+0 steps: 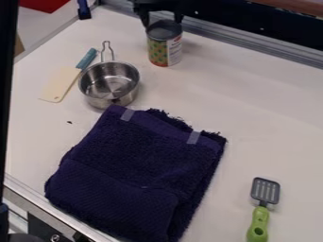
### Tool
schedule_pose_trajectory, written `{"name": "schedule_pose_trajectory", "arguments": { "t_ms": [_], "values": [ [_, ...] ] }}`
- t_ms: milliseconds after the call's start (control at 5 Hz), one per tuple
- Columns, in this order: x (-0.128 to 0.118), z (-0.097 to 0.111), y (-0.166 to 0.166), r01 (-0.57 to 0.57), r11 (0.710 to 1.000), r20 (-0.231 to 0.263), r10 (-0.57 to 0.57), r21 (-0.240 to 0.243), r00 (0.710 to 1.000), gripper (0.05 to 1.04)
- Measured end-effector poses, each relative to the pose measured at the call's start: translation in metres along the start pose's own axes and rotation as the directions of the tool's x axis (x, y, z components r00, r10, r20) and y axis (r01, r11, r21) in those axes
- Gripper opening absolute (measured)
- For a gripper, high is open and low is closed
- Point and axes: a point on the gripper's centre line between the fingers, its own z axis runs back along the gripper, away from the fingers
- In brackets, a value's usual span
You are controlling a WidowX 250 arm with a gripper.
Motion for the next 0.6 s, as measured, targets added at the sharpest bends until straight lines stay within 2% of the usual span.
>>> {"name": "schedule_pose_trajectory", "arguments": {
  "t_ms": [200, 600],
  "values": [
    [-0.019, -0.007, 0.002, 0.014, 1.0, -0.007, -0.014, 0.026, 1.0, 0.998],
    [-0.041, 0.002, 0.003, -0.024, 0.995, -0.1, 0.033, 0.098, 0.994, 0.999]
  ]
}}
